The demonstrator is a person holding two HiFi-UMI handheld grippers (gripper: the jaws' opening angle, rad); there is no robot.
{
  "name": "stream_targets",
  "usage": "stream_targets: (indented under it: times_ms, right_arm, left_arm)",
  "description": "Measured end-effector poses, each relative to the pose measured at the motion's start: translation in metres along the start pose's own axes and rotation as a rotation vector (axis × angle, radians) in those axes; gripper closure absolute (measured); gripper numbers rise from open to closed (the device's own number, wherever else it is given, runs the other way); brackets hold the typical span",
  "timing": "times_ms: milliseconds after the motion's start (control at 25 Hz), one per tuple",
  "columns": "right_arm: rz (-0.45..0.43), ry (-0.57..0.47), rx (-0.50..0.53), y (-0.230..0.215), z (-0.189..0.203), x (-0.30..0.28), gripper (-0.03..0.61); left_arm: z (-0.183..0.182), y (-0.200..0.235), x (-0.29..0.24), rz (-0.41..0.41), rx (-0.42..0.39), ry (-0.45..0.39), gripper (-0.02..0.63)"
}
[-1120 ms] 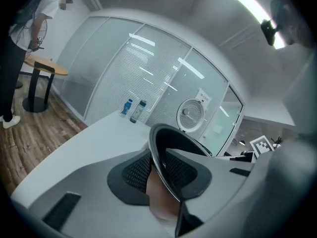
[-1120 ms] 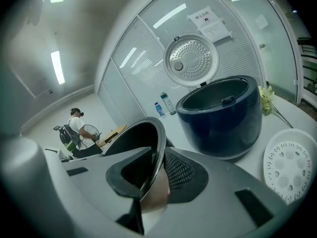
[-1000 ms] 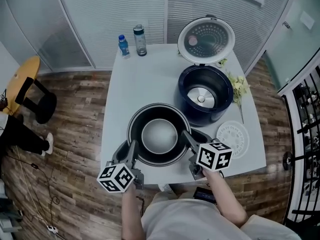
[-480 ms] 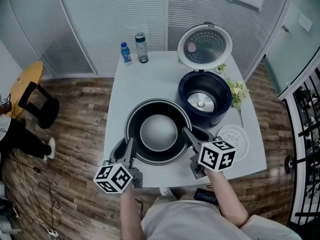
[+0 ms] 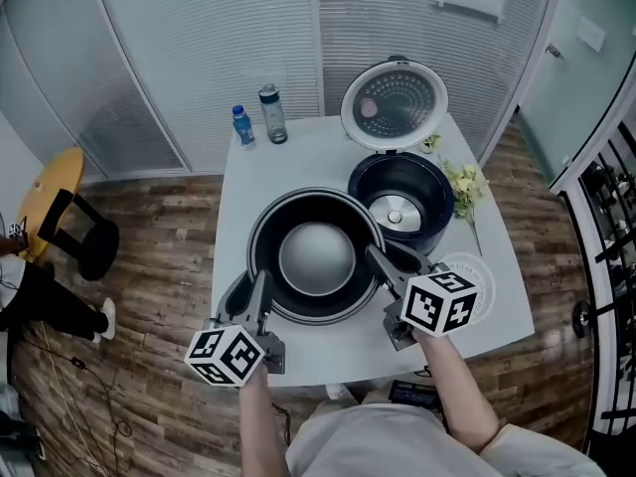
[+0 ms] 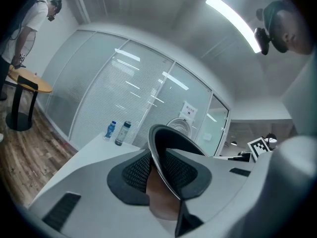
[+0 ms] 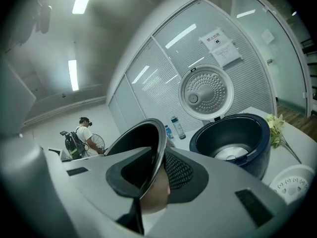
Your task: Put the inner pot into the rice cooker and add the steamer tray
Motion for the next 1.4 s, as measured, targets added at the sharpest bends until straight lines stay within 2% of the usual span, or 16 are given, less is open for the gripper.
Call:
stream_targets:
  times_ms: [400, 1000, 1400]
  right_arm:
    - [0.022, -0.042, 0.053, -0.017, -0.034, 0.016, 0.488]
    - [0.062, -0.117, 0.059, -0.064, -0.087, 0.057, 0.488]
    - [0.107, -0.151, 0.058, -0.089, -0.104, 0.073, 0.487]
  left_arm:
    - [-0.016, -0.031, -0.03, 0.064, -0.024, -0.016, 0.518]
    - [-0.036, -0.104, -0.083, 0.133, -0.043, -0.037, 0.52]
    - [-0.039, -0.134, -0.117, 0.187, -0.059, -0.029, 0.52]
Point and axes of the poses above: the fingertips, and each gripper's own axes: x backward along the fingers, y to its left, z out of its underside, the point moved 8 cm from there along x, backward along the fingers, and after that the axes turned 15 degrees about -z, right-handed, at the moved point
